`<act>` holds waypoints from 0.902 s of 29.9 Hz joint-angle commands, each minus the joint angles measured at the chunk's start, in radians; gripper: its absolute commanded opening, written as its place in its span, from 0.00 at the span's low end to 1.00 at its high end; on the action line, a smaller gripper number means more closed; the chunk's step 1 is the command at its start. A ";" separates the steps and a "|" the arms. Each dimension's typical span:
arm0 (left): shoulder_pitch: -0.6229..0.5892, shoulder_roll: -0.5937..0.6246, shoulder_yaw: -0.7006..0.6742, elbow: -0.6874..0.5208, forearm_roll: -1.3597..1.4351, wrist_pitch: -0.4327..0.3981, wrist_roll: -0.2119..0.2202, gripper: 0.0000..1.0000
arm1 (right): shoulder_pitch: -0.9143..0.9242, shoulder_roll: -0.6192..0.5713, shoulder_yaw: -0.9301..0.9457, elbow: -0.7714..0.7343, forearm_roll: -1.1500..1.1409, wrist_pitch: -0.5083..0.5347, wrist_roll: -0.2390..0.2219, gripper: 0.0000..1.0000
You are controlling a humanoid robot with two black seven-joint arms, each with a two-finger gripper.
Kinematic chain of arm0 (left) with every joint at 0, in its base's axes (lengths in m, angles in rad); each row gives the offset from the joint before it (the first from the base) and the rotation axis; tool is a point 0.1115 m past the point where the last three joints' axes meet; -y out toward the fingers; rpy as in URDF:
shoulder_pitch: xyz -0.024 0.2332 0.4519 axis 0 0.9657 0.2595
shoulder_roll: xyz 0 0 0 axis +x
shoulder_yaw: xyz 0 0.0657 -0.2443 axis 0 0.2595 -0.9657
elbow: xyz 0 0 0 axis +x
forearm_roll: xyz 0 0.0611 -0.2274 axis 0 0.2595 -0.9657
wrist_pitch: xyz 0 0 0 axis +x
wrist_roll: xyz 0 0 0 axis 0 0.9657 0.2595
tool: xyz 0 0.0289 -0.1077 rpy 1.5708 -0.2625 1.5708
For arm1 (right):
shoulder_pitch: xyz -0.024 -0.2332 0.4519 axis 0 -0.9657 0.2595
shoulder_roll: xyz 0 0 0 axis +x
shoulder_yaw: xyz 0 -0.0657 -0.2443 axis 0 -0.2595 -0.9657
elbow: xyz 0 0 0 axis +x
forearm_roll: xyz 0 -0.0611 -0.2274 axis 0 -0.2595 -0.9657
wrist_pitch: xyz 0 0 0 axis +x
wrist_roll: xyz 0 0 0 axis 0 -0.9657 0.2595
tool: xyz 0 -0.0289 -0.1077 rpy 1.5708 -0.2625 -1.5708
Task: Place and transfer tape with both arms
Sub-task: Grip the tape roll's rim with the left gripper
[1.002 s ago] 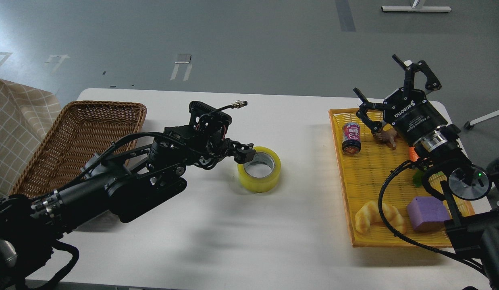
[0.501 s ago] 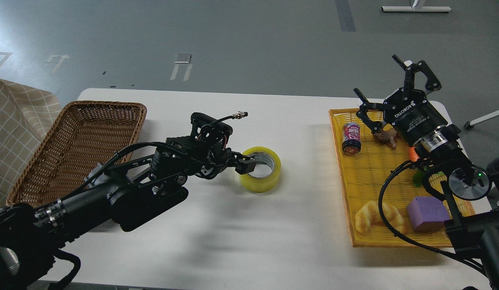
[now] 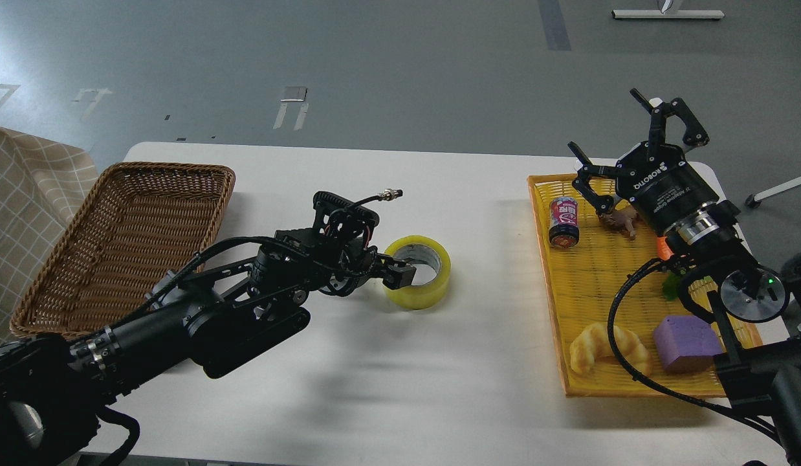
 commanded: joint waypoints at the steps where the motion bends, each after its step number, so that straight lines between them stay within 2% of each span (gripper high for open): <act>1: 0.003 0.000 0.000 0.000 0.000 0.000 -0.004 0.78 | 0.000 0.000 0.000 0.000 0.000 0.000 0.000 1.00; 7: 0.006 0.001 0.000 0.016 -0.002 0.000 -0.038 0.56 | -0.005 0.000 0.000 0.002 0.000 0.000 0.000 1.00; 10: 0.011 0.000 0.000 0.033 0.001 0.000 -0.042 0.52 | -0.006 0.001 0.005 0.002 0.002 0.000 0.000 1.00; 11: 0.016 0.000 0.000 0.045 0.001 0.000 -0.044 0.43 | -0.006 0.001 0.006 0.002 0.002 0.000 0.000 1.00; 12: 0.016 0.000 0.000 0.045 0.001 0.000 -0.044 0.43 | -0.006 0.001 0.006 0.002 0.002 0.000 0.000 1.00; 14: 0.019 0.000 0.000 0.062 0.003 0.000 -0.058 0.16 | -0.008 0.001 0.006 0.002 0.002 0.000 0.000 1.00; 15: 0.017 0.000 0.000 0.066 0.004 0.000 -0.090 0.00 | -0.008 0.001 0.006 0.002 0.002 0.000 0.000 1.00; 16: 0.016 0.000 0.000 0.069 0.007 0.000 -0.143 0.00 | -0.008 0.001 0.006 0.002 0.002 0.000 0.000 1.00; 18: 0.013 0.000 -0.001 0.069 0.015 0.000 -0.189 0.00 | -0.012 0.001 0.006 0.002 0.002 0.000 0.000 1.00; 27: -0.010 0.023 -0.016 0.062 0.041 0.000 -0.185 0.00 | -0.014 0.003 0.008 0.005 0.003 0.000 0.001 1.00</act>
